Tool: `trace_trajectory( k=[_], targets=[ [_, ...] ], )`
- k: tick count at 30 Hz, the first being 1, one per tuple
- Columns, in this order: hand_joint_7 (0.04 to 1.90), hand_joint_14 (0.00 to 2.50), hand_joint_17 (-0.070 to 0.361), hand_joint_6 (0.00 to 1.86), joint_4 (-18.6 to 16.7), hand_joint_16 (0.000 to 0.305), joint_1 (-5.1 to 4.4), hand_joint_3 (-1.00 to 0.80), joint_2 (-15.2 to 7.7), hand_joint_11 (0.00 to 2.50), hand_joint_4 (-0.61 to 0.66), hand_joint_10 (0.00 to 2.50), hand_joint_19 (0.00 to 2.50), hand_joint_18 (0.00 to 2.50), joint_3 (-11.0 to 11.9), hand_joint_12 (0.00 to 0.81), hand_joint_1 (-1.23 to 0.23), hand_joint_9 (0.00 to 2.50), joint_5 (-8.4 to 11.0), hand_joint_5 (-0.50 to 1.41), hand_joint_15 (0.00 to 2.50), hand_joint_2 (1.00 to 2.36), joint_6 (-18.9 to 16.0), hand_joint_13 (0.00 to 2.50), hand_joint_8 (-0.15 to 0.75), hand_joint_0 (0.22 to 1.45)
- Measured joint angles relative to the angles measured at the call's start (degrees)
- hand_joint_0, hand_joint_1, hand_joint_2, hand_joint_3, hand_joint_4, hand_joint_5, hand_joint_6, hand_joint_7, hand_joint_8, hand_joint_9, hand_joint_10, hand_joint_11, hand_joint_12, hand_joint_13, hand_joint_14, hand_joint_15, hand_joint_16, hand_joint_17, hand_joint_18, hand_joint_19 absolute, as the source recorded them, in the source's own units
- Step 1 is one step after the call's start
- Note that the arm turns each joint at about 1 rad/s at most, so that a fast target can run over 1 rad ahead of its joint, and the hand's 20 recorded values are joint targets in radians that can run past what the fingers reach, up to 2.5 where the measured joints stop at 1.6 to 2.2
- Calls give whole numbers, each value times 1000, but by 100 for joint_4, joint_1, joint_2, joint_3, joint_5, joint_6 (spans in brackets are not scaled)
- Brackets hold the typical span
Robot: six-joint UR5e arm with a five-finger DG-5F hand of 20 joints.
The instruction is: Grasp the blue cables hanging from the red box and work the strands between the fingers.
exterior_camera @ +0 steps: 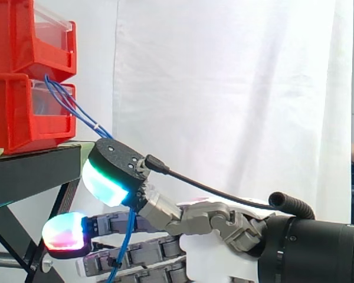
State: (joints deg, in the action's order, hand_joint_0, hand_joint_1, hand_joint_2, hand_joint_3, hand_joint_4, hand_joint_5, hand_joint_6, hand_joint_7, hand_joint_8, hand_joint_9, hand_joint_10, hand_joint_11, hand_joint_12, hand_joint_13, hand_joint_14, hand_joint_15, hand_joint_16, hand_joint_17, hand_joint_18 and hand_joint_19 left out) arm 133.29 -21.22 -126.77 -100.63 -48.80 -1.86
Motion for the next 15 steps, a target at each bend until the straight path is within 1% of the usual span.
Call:
trace_trajectory(
  k=[6, 15],
  targets=[
    [656, 4, 159, 6, 96, 71, 33, -1000, 38, 175, 117, 5, 115, 0, -1, 405, -519, 198, -5, -353, 150, 1000, -77, 57, 300, 688],
    [653, 6, 159, 6, 321, 71, 84, -1000, 190, 177, 118, 5, 114, 0, -10, 405, -520, 198, -19, -352, 149, 1000, -79, 56, 300, 688]
  ],
)
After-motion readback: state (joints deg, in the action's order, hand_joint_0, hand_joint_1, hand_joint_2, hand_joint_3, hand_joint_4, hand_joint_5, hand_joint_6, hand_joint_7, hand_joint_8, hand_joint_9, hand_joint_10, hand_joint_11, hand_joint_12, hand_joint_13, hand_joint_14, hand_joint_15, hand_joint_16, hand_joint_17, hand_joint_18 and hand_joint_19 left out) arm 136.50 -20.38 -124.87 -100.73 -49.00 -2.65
